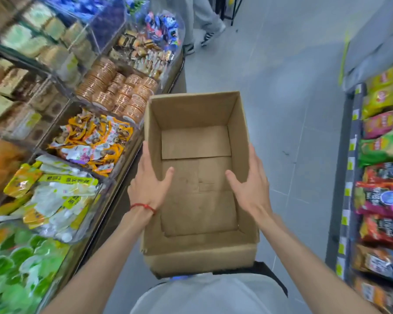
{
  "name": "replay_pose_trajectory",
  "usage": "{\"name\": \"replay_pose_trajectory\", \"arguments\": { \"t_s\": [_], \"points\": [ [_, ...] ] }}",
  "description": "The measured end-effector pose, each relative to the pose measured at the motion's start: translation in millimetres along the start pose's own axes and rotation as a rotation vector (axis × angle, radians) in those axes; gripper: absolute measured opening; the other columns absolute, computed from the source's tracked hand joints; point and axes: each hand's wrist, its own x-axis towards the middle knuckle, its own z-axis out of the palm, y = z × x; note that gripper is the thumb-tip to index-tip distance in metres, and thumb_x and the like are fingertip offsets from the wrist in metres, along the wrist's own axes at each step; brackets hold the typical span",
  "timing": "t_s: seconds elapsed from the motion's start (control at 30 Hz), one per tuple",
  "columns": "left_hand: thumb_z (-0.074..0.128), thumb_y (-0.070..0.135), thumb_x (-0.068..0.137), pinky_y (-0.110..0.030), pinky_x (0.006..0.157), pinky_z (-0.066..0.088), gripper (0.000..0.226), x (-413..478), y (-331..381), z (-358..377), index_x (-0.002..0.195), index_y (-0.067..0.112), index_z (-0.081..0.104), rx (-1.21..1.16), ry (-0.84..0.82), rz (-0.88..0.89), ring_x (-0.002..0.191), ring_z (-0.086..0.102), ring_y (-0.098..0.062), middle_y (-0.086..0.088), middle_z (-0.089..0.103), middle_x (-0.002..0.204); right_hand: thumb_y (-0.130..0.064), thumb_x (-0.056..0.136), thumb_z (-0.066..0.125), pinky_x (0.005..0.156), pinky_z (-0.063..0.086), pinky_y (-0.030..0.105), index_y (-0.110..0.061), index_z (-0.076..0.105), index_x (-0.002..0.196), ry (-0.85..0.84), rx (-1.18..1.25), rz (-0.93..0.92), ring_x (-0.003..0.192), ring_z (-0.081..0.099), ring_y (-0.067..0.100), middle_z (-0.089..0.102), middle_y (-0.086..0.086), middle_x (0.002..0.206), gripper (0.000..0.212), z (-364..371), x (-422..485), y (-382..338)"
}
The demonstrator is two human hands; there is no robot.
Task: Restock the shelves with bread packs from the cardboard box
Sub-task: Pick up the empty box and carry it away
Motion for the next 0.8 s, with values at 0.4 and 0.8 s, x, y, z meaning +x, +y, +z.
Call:
{"name": "replay_pose_trajectory", "arguments": {
  "t_s": [0.4, 0.8],
  "points": [
    [0.054, 0.059, 0.088, -0.056, 0.103, 0.042, 0.095, 189, 186, 53, 0.149, 0.052, -0.019, 0.04, -0.002, 0.004, 0.126, 0.052, -0.047, -0.005, 0.029, 0.162, -0.037, 0.096, 0.067, 0.116, 0.019, 0.023, -0.041, 0.005, 0.164, 0.011, 0.013, 0.011, 0.154, 0.025, 0.012, 0.018, -0.014, 0.17, 0.092, -104, 244, -14],
    [0.055, 0.058, 0.087, -0.057, 0.104, 0.041, 0.096, 421, 316, 115, 0.15, 0.051, -0.017, -0.046, -0.036, -0.008, 0.131, 0.05, -0.042, -0.001, 0.027, 0.163, -0.035, 0.094, 0.068, 0.119, 0.02, 0.028, -0.04, 0.006, 0.164, 0.056, -0.061, 0.013, 0.154, 0.026, 0.014, 0.021, -0.012, 0.169, 0.094, -155, 502, -49]
  ]
}}
